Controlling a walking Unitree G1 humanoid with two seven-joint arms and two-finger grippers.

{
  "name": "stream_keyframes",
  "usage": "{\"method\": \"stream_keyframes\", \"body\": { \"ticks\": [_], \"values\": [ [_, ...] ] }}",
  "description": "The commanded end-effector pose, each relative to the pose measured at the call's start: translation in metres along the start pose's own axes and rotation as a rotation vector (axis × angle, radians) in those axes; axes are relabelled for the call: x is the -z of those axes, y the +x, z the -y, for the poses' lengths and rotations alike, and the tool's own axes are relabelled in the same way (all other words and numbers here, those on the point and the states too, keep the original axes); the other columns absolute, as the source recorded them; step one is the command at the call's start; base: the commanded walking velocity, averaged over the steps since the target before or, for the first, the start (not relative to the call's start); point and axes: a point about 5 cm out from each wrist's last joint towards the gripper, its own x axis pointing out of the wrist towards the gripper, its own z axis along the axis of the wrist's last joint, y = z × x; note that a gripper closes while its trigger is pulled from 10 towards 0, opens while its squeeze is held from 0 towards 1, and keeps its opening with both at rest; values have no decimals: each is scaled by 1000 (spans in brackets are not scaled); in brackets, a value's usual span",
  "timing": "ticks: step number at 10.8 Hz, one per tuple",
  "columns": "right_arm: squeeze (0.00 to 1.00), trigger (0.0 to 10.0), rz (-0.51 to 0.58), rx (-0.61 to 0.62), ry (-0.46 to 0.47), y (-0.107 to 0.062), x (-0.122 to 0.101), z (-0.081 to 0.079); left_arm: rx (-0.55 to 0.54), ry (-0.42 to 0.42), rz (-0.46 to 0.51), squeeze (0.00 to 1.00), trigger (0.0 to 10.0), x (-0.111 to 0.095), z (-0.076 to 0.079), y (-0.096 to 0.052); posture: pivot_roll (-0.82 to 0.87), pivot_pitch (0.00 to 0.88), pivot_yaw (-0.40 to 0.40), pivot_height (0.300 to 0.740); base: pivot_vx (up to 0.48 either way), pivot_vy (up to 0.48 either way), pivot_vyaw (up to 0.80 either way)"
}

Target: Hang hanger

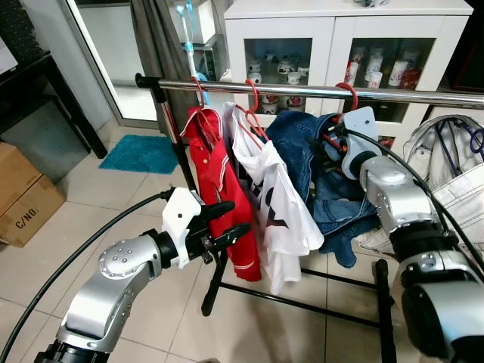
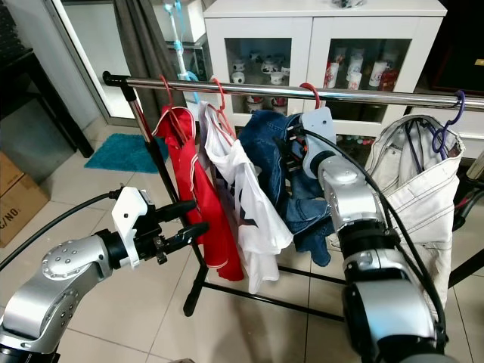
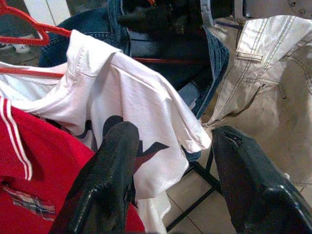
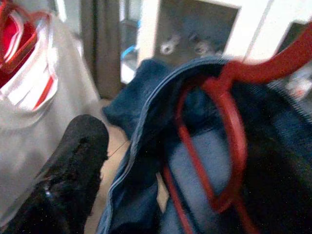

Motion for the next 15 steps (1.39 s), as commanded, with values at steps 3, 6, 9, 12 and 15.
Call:
{"method": "stream_keyframes", "body": {
  "ticks": [3, 6, 9, 12, 15],
  "values": [
    [0, 0, -88, -54, 25, 0, -1, 17, 0, 12, -5, 0, 10000, -2, -2, -2, -45, 0, 115, 740, 0, 0, 0],
    [0, 0, -125, -72, 43, -2, -3, 25, 11, 15, -12, 0, 10000, -1, -1, -2, -49, 0, 113, 740, 0, 0, 0],
    [0, 0, -134, -95, 63, -2, -7, 26, 25, 20, -7, 0, 10000, -3, 0, -1, -58, 0, 118, 740, 0, 0, 0],
    [0, 0, -137, -112, 73, -2, -8, 23, 55, 27, 23, 0, 10000, -8, 1, 3, -68, 0, 122, 740, 0, 0, 0],
    [0, 0, -131, -123, 83, -2, -8, 22, 49, 34, 34, 0, 10000, -11, -2, 5, -69, 0, 121, 740, 0, 0, 0]
  ]
}}
